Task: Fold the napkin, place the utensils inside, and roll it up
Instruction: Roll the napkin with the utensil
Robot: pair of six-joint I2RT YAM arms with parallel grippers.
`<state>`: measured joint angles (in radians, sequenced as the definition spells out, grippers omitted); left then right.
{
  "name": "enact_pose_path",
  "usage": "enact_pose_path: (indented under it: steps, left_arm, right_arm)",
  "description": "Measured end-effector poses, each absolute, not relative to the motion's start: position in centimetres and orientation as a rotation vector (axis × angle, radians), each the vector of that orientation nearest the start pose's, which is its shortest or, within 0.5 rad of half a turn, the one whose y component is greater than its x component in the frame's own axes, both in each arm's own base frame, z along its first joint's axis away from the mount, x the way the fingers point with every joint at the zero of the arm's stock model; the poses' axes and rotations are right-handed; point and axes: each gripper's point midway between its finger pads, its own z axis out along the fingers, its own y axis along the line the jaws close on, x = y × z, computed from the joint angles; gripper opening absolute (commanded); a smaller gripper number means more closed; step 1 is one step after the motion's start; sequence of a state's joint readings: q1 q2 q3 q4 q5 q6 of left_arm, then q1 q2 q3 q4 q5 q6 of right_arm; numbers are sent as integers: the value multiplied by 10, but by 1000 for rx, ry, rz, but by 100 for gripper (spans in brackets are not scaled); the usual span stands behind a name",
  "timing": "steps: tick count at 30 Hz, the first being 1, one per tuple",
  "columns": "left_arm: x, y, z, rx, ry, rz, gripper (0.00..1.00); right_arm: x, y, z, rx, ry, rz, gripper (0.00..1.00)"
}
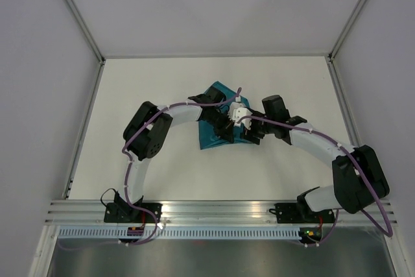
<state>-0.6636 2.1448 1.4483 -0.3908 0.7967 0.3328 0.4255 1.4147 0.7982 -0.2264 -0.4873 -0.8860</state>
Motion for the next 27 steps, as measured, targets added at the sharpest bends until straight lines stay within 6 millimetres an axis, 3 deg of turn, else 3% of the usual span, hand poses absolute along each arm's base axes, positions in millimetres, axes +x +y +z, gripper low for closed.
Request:
enact_pose_path:
  steps: [6, 15, 21, 27]
  left_arm:
    - [282, -370, 23, 1459, 2124, -1191, 2]
    - [281, -371, 21, 1459, 2137, -1210, 2]
    - [281, -371, 22, 1459, 2140, -1211, 2]
    - [281, -371, 21, 1459, 2145, -1213, 2]
  right_arm:
    - [298, 197, 83, -1583, 1674, 361, 74]
    - [269, 205, 59, -1672, 1654, 376, 74]
    - [271, 218, 52, -1708, 1617, 343, 74]
    - [273, 219, 30, -1747, 1652, 315, 74]
